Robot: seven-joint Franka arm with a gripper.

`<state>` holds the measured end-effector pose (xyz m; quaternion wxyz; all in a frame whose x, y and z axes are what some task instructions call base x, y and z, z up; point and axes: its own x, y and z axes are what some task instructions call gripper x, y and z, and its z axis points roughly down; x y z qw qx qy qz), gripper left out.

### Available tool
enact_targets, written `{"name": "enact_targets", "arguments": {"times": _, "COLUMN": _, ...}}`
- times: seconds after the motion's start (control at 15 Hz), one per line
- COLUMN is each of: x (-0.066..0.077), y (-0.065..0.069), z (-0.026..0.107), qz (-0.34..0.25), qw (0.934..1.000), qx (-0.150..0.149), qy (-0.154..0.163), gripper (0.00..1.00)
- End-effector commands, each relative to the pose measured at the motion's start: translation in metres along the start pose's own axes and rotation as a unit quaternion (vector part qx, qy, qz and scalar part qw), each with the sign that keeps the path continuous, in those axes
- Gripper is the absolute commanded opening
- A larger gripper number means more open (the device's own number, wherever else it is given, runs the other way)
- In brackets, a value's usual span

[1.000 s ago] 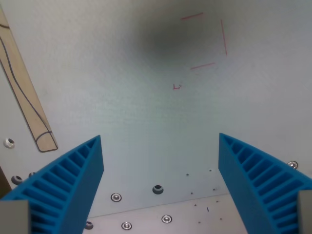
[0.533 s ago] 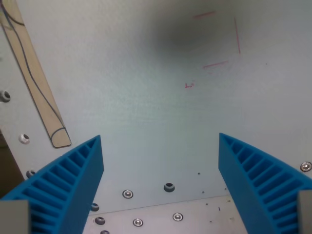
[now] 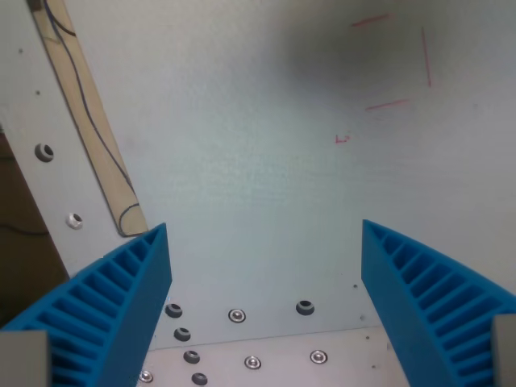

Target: Rotate around gripper positive x

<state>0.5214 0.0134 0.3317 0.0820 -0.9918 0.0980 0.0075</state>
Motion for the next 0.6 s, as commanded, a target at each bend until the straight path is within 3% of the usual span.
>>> {"name": "enact_targets", "arguments": {"times": 0.07, "x": -0.0016, "y": 0.005, "z": 0.0001, "qz": -0.01, "qw": 0.9946, "qx": 0.103, "qy": 0.009, "gripper": 1.0}}
{"name": "enact_targets", "arguments": {"times": 0.6, "x": -0.0016, "y": 0.005, "z": 0.0001, "qz": -0.011, "qw": 0.9887, "qx": 0.149, "qy": 0.008, "gripper": 1.0}}
